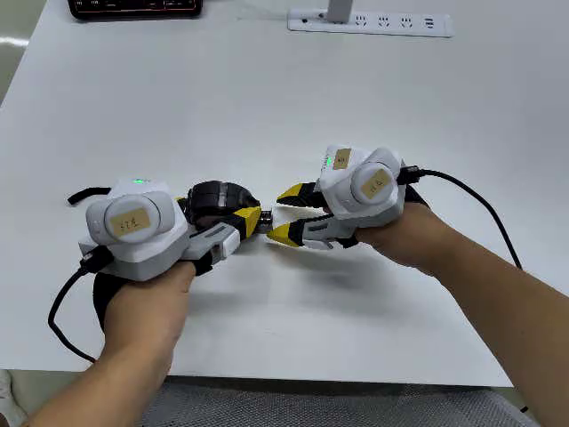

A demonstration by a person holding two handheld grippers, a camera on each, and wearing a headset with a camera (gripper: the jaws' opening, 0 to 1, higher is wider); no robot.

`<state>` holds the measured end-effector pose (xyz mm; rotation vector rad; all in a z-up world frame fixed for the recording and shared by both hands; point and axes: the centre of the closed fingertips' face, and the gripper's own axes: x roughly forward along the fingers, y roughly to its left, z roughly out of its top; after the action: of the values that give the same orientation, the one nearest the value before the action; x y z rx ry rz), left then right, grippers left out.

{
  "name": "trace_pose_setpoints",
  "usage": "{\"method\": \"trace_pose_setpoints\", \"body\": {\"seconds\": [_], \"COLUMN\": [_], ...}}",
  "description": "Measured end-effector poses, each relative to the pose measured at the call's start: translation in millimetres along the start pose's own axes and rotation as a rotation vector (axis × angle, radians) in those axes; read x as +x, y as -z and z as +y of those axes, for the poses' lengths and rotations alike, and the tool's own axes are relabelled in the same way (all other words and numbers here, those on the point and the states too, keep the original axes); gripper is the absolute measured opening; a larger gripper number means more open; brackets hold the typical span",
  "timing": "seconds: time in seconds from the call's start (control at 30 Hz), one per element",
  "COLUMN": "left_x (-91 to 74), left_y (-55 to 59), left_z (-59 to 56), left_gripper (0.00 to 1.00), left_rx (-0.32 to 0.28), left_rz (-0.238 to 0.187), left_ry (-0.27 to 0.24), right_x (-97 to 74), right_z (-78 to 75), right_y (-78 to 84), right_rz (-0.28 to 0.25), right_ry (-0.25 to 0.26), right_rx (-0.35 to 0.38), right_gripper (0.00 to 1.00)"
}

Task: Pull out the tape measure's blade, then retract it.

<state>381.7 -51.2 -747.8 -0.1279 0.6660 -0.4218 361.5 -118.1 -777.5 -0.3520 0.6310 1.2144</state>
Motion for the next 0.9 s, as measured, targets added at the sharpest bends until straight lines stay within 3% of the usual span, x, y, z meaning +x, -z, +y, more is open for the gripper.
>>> {"method": "trace_pose_setpoints", "body": {"seconds": [0.33, 0.9], "left_x": [-14.2, -27.1], "left_y": [-1.0, -6.2], "left_z": [8.8, 1.1], "left_gripper": [0.61, 0.61], "left_rx": [0.069, 0.166], "left_rz": [-0.005, -0.018], "left_ry": [0.029, 0.122], "right_x": [-16.4, -34.8], "right_z": [1.7, 7.9], "right_y": [1.3, 3.5], "right_rz": [-0.014, -0.023], "right_ry": [0.040, 0.083], "right_rx": [0.019, 0.037], "right_gripper": [0.35, 0.40]}}
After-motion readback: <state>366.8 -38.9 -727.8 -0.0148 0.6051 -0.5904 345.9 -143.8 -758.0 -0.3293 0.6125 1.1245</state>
